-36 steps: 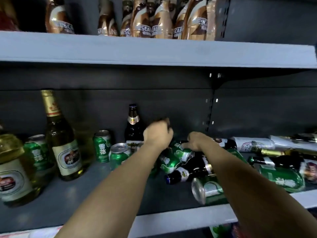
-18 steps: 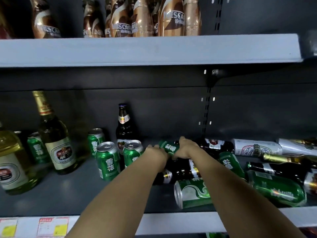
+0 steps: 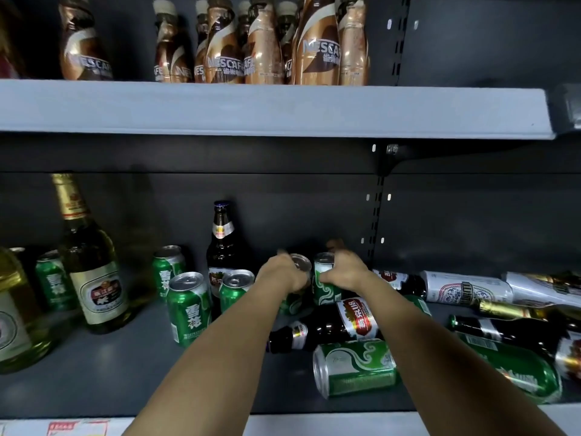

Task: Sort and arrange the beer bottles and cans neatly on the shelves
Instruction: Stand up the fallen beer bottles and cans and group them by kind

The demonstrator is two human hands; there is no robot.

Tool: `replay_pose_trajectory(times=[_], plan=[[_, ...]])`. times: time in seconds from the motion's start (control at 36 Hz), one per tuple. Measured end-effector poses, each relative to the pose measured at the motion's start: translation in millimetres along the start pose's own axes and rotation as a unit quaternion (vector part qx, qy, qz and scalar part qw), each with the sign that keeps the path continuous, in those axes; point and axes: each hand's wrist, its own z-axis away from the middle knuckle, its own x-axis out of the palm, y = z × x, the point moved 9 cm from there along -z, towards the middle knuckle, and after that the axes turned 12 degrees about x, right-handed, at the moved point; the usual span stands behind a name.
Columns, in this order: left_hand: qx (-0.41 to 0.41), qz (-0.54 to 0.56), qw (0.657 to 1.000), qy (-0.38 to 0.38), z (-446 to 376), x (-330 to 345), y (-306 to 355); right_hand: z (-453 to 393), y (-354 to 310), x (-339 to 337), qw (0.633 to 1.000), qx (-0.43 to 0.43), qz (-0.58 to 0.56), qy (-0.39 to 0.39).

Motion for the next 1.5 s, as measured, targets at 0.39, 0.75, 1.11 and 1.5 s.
replay_pose_trajectory(times=[0.39, 0.75, 1.11, 1.5], plan=[[-0.010, 0.046, 0.999, -0.013, 0.2, 9.1, -2.9, -1.6, 4.4, 9.1, 0.999, 0.009, 0.027, -0.032], [0.122, -0.167, 0.973, 0.098, 38.9, -9.6, 33.1, 71.2, -45.4, -5.7, 0.968, -0.148, 0.172, 0.110], [0.178, -0.087, 0.940, 0.277, 89.8, -35.0, 31.5, 91.5, -36.3, 71.7, 0.935, -0.105, 0.327, -0.086], [0.356, -0.127, 0.865, 0.329, 132.3, -28.1, 59.0, 79.3, -36.9, -18.5, 0.994, -0.088, 0.024, 0.058]])
